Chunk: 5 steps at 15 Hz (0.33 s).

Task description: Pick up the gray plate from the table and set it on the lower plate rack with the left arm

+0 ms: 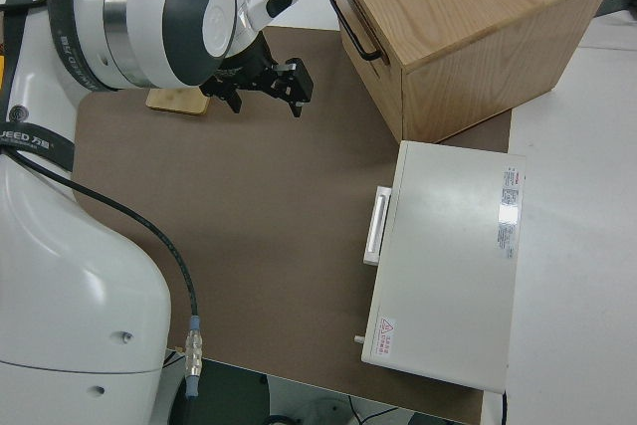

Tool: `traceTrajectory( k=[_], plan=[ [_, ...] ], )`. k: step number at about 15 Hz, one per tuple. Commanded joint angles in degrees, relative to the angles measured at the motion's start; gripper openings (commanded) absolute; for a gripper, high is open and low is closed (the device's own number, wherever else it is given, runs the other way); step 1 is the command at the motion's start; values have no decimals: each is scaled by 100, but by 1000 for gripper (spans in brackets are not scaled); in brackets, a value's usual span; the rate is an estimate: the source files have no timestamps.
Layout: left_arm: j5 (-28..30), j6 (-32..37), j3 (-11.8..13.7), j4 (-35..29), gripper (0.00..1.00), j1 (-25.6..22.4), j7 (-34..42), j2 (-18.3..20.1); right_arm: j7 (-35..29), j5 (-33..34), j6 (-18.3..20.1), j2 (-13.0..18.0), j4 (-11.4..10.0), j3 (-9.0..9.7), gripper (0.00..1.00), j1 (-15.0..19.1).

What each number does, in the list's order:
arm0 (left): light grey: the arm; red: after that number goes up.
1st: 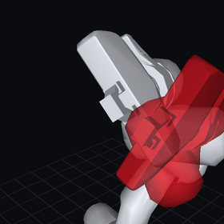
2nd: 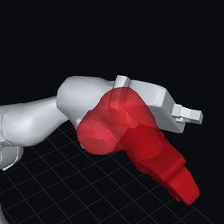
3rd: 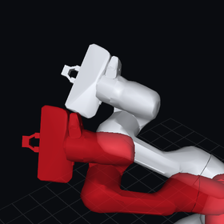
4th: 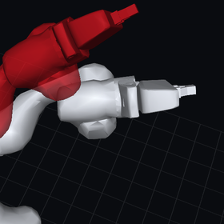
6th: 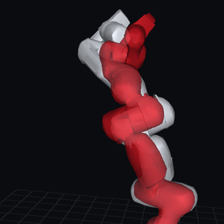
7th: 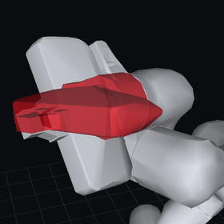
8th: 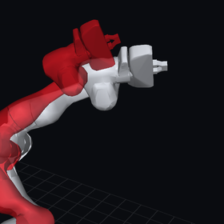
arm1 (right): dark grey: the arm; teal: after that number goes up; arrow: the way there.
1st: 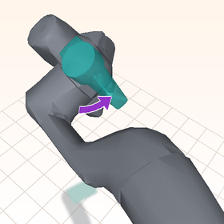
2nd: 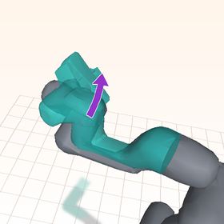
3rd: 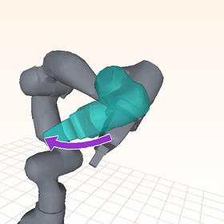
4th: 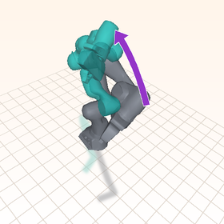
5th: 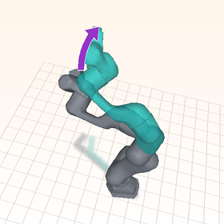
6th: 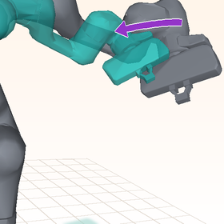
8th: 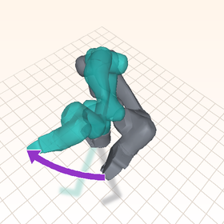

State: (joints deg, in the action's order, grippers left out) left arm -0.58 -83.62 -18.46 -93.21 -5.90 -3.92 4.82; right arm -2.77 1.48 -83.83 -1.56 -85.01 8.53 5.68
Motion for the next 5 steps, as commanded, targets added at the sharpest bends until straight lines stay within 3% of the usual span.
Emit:
traceTrajectory(
  k=[1,5],
  plan=[
    [102,-49,27,84,998,-43,251,-104,-22,-24,34,-11,29,17,983,12],
    [101,-40,18,49,1000,-43,234,-105,-22,-24,34,-11,29,17,983,12]
  ],
)
